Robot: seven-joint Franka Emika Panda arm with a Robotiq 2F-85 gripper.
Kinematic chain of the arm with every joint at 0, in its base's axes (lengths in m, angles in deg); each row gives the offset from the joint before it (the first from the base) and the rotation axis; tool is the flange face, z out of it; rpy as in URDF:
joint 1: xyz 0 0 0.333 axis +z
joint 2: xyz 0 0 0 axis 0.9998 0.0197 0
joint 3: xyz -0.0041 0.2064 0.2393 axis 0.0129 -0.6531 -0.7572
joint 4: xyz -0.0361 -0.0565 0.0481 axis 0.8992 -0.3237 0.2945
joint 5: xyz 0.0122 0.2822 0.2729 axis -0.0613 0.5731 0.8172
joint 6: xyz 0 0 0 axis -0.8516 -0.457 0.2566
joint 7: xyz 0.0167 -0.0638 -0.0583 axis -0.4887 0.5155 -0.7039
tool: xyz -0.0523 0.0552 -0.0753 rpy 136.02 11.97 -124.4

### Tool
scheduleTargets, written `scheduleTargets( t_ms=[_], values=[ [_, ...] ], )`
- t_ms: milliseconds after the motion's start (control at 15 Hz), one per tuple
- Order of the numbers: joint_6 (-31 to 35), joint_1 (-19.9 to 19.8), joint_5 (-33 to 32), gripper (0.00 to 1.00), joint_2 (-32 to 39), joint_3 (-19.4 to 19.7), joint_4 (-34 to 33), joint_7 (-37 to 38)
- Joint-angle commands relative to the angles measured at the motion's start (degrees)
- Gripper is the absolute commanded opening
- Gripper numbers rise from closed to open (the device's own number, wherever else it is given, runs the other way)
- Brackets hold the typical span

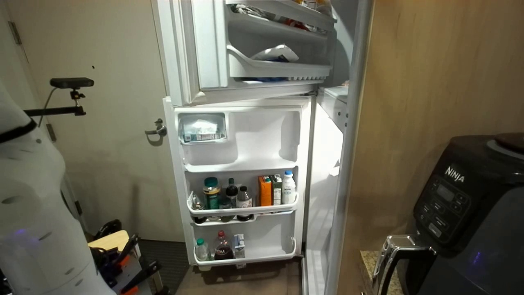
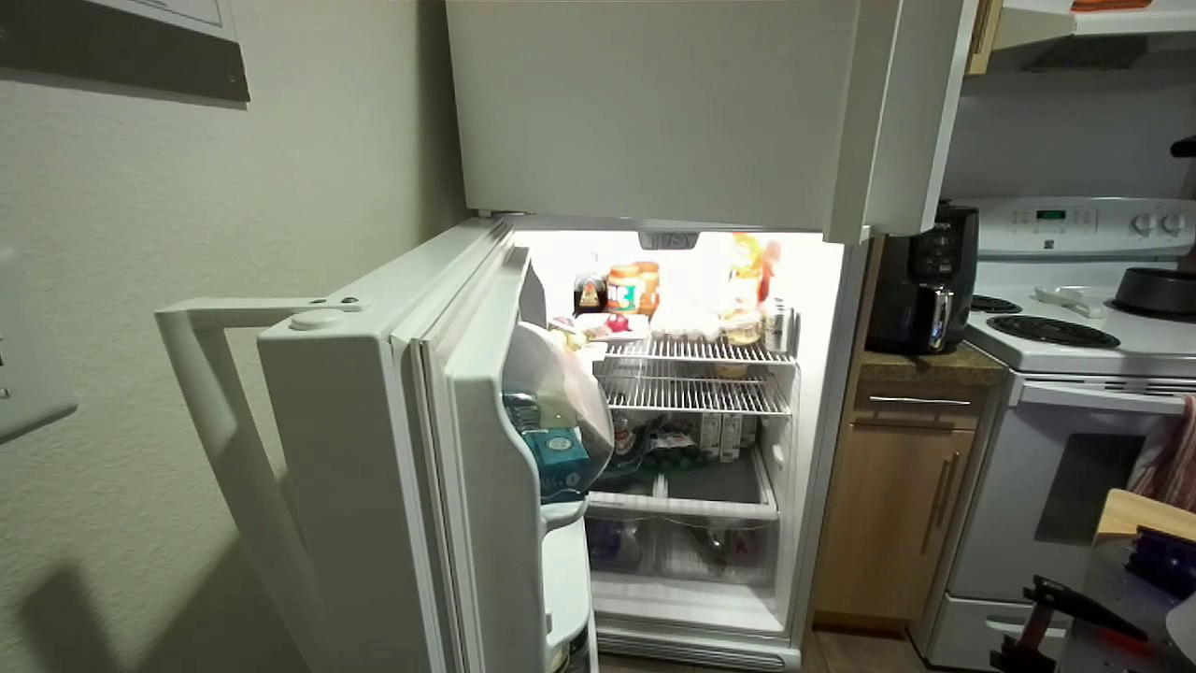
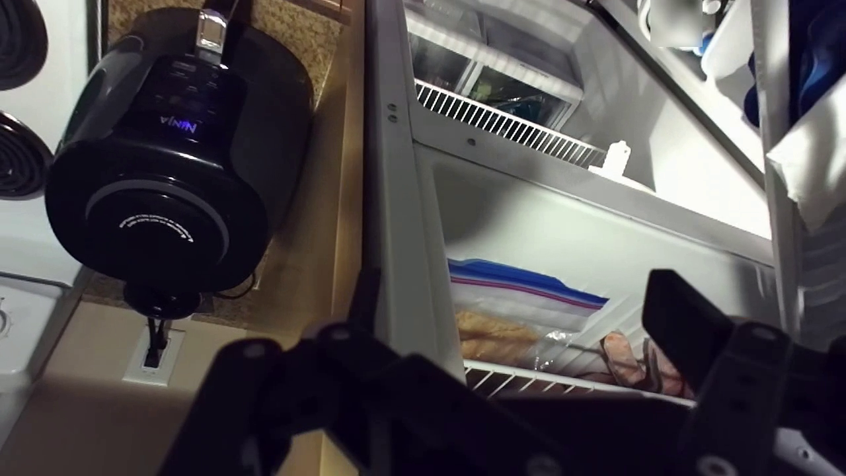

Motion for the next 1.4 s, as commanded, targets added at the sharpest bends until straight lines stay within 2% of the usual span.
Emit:
scheduleTargets(
  t_ms=[0, 600, 667, 933, 1333],
  values=[
    [-2.1, 0.0, -1.1, 1.0, -4.2, -0.1, 5.2, -2.7],
    [-7.7, 0.2, -3.4, 1.0, -10.9, -1.3, 14.1, -2.4],
    [-8.6, -1.6, -3.4, 1.0, -11.4, -2.6, 14.8, -3.0],
    [-11.4, -2.1, -5.8, 1.0, -14.8, -3.7, 19.0, -3.5],
    [-9.8, -2.2, -7.4, 1.0, -21.5, -3.8, 28.3, -5.2]
  ],
)
